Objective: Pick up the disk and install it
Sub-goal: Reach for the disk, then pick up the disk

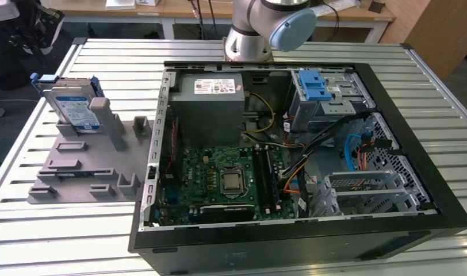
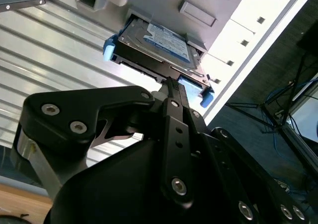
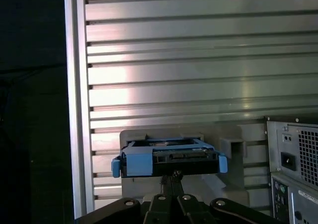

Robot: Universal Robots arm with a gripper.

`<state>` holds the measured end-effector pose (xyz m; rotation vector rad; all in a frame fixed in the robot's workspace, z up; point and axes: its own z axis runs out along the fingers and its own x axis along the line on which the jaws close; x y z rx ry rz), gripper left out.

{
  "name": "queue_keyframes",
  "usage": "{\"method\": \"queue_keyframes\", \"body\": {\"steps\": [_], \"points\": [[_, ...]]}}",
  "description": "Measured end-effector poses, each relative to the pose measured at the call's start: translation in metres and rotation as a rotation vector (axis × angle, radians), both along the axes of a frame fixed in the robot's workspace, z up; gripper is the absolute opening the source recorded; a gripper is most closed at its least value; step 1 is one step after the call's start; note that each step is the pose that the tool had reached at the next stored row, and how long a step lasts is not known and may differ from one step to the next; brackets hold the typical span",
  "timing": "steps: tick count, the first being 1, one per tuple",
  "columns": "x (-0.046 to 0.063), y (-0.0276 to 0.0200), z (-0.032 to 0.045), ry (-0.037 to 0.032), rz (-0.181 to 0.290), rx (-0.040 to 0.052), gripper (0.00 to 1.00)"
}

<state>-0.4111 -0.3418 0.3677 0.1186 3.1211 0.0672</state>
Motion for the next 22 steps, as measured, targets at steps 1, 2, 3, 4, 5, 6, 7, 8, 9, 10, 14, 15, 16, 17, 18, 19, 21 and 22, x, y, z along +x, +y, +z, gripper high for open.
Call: {"method": "queue_keyframes", "body": {"steps": [1,2,3,4,5,6,7,8,9,10,14,15,16,17,18,19,21,22], "points": [[-0.002,0.0,-0.0004,0.0003,0.0,0.0001,0.11],[-0.004,0.0,-0.0007,0.0005,0.0,0.0001,0.11],[-0.006,0.0,-0.0009,0.0008,0.0,0.0,0.11],[-0.007,0.0,-0.0012,0.001,0.0,0.0,0.11],[-0.008,0.0,-0.0015,0.0011,0.0,0.0,0.11],[-0.01,0.0,-0.0018,0.0012,0.0,0.0001,0.11],[-0.011,0.0,-0.0022,0.0012,0.0,0.0001,0.11],[-0.012,0.0,-0.0024,0.0013,0.0,0.0,0.11],[-0.013,0.0,-0.0026,0.0012,0.0,0.0001,0.11],[-0.014,-0.0001,-0.0027,0.0012,0.0,0.0001,0.11],[-0.014,-0.0002,-0.0027,0.0013,0.0,0.0,0.11],[-0.015,-0.0002,-0.0028,0.0012,0.0,0.0001,0.11],[-0.015,-0.0002,-0.0028,0.0012,0.001,0.0001,0.11],[-0.015,-0.0002,-0.0028,0.0012,0.005,0.0001,0.11],[-0.015,-0.0002,-0.0028,0.0013,0.016,0.0001,0.11],[-0.015,-0.0002,-0.0028,0.0013,0.034,0.0,0.11],[-0.015,-0.0002,-0.003,0.0012,0.069,0.0,0.11],[-0.015,-0.0002,-0.003,0.0013,0.087,0.0,0.11]]}}
